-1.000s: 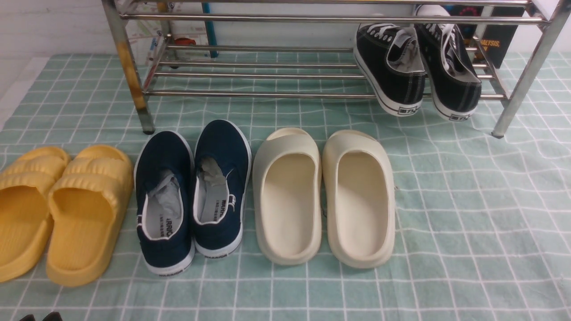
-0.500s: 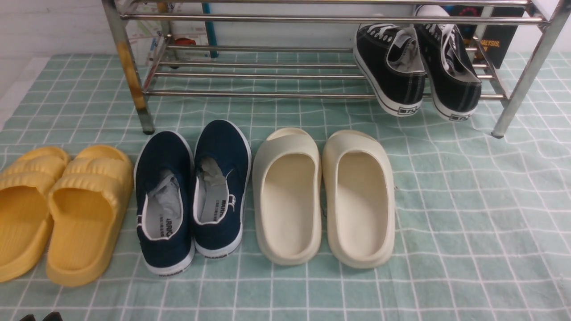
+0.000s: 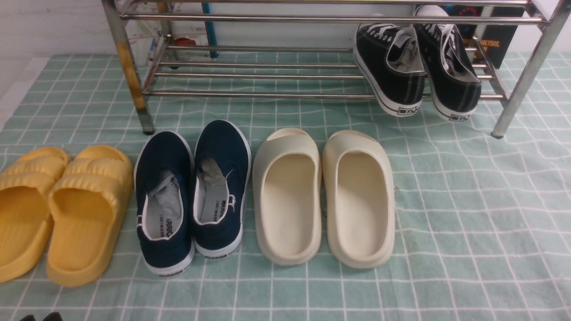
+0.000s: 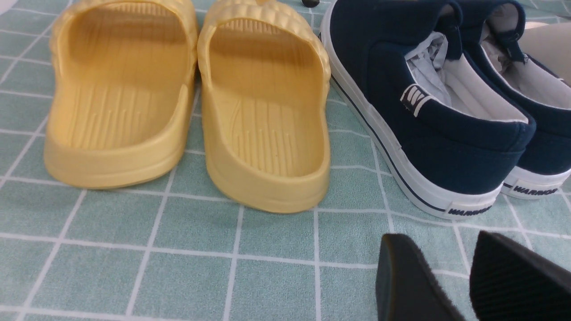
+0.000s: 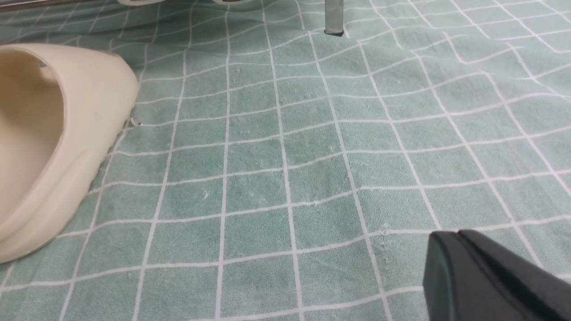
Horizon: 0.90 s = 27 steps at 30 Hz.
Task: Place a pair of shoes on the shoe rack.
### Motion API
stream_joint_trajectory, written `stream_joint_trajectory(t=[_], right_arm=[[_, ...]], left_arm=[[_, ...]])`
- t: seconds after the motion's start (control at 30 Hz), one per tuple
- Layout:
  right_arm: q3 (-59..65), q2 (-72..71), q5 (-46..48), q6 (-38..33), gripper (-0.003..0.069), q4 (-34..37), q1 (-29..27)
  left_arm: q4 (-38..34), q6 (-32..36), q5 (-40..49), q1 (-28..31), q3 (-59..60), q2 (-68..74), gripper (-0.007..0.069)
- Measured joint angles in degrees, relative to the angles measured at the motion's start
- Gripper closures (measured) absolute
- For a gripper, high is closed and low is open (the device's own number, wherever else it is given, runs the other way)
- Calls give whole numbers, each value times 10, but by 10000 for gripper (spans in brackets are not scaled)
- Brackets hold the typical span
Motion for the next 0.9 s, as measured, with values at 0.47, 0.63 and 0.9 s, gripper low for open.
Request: stream_joint_trajectory(t=[0.47,0.63,0.9], right_arm=[[0,0,1,-1,622,2,0],[0,0,1,-1,615,2,0],[0,0,2,-1,603,2,0]], left_arm=[[0,0,0,0,0,0,386],[0,0,0,0,0,0,386],[0,0,0,0,0,0,386]])
